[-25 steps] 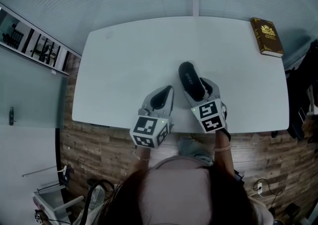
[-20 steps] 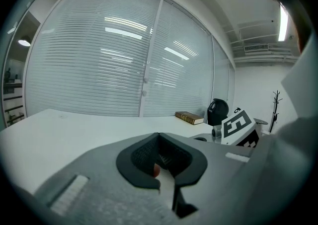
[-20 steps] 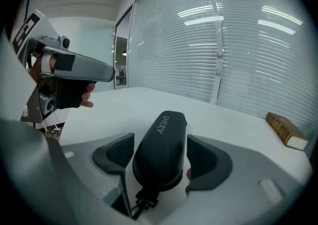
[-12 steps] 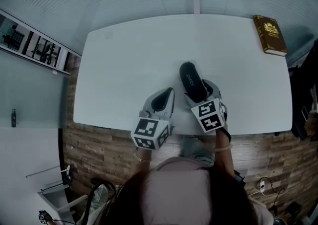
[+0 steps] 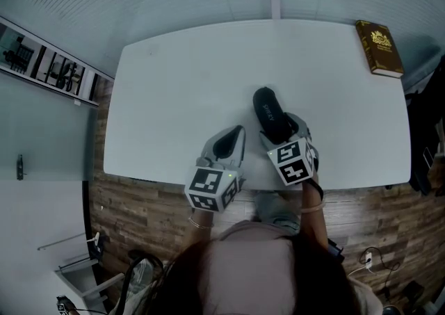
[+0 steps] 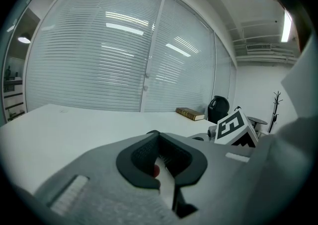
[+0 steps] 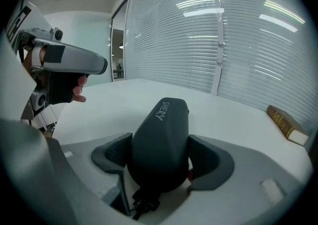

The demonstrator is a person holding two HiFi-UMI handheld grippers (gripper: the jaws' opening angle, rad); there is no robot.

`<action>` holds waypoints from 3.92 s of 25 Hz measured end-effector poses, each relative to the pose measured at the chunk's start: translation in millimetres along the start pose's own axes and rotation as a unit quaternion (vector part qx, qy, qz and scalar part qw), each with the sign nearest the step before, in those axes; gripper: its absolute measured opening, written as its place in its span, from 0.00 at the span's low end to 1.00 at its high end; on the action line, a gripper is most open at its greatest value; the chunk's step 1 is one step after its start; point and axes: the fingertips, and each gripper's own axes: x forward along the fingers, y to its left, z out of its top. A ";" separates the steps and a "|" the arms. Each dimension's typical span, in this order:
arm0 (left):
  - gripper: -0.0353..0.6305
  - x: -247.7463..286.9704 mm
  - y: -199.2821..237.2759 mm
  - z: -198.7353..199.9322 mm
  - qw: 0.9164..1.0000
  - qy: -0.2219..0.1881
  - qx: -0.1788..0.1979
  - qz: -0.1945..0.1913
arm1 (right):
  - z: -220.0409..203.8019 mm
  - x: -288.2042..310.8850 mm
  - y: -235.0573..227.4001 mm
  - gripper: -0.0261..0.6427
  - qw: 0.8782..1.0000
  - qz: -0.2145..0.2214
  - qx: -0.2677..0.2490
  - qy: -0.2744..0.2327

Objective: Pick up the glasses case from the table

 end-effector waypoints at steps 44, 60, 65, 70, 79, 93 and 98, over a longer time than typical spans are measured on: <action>0.06 -79.2 -23.1 5.9 0.999 -0.051 0.009 0.007 | 19.9 -71.2 32.9 0.55 0.996 -0.033 -0.013 -0.081; 0.06 -136.1 -46.2 6.6 0.996 -0.084 0.019 0.003 | 22.2 -124.4 68.6 0.55 0.992 -0.054 -0.026 -0.111; 0.06 -153.8 -52.4 4.6 0.996 -0.091 0.019 0.004 | 22.8 -138.8 79.8 0.55 0.991 -0.059 -0.032 -0.118; 0.06 -170.5 -59.5 3.8 0.995 -0.099 0.020 0.004 | 23.0 -154.3 91.0 0.55 0.989 -0.062 -0.038 -0.127; 0.06 -190.6 -75.8 -1.1 0.994 -0.105 0.023 0.002 | 20.0 -178.3 102.1 0.55 0.987 -0.066 -0.042 -0.140; 0.06 -234.2 -105.3 -13.4 0.992 -0.121 0.026 0.009 | 6.6 -224.3 133.4 0.55 0.982 -0.067 -0.046 -0.170; 0.06 -251.0 -113.6 -20.2 0.992 -0.124 0.026 0.012 | 4.3 -240.9 145.7 0.55 0.979 -0.069 -0.048 -0.183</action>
